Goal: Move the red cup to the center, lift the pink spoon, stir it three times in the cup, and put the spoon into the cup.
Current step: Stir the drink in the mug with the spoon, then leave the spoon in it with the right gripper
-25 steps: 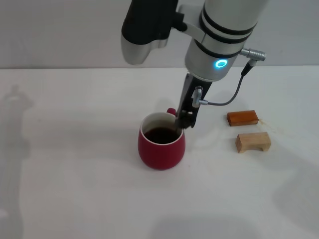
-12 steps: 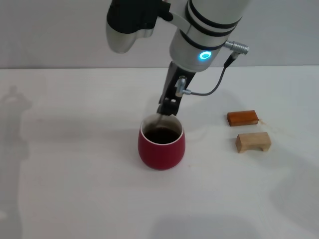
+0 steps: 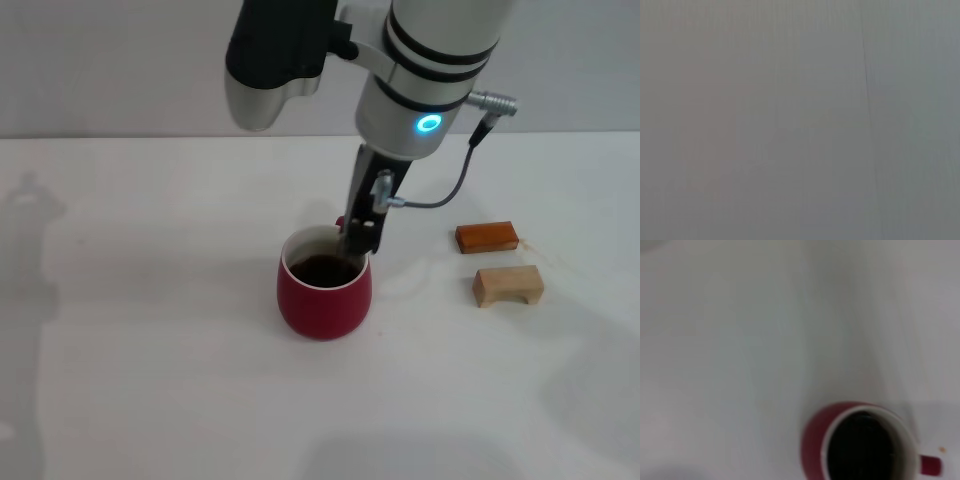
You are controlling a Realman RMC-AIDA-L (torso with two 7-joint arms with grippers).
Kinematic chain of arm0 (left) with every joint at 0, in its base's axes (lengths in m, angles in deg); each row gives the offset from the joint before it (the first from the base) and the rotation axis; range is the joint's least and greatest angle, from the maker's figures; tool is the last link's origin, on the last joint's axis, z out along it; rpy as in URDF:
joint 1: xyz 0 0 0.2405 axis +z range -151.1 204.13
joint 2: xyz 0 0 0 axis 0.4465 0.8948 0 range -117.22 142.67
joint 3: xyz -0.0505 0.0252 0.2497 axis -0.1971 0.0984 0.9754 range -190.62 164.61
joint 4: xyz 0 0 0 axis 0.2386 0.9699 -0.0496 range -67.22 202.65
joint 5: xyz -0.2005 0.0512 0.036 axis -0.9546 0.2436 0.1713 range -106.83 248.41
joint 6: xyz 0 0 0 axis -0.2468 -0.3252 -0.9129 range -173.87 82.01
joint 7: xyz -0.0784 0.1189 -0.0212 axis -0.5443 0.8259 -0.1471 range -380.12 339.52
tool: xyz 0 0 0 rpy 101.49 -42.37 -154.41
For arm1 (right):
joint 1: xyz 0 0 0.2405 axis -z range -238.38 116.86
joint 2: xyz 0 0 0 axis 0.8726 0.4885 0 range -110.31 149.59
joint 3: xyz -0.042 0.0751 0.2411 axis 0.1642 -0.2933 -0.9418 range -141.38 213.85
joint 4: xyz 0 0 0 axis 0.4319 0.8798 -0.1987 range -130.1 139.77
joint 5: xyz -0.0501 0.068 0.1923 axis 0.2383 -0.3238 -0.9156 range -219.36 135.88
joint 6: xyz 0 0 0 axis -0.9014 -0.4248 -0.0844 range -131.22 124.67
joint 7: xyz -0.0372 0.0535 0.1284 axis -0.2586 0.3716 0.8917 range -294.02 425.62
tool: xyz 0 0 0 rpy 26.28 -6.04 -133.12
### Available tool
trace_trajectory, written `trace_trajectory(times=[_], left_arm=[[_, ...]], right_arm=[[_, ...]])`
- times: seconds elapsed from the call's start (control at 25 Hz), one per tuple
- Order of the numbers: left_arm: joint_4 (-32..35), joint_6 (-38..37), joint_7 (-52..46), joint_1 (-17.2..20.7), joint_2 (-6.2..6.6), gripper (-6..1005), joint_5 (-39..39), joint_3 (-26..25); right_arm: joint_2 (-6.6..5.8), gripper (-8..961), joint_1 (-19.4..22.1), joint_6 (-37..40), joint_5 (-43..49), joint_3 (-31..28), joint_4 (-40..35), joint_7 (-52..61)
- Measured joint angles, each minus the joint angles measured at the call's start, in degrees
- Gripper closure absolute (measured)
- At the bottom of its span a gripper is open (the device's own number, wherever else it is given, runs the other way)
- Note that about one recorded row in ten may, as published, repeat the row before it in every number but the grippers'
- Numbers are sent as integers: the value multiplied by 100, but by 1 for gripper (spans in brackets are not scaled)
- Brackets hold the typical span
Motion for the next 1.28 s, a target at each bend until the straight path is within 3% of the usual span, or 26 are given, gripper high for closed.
trace_trajectory(times=[0.32, 0.56, 0.92, 1.08, 1.28], left_arm=[[-8, -9, 0, 24, 7, 1001, -15, -22], [-9, -21, 0, 23, 9, 1001, -28, -10], [-9, -29, -4, 18, 4, 1001, -36, 8], [-8, -91, -7, 22, 0, 1001, -39, -19], [-8, -102, -9, 24, 0, 1001, -38, -23]], right_arm=[[0, 812, -41, 303, -294, 11, -12, -23], [4, 812, -182, 687, 53, 37, -376, 15], [4, 813, -198, 161, 239, 42, -312, -4], [4, 813, -199, -80, -274, 17, -189, -123], [5, 814, -217, 280, -419, 50, -208, -166]])
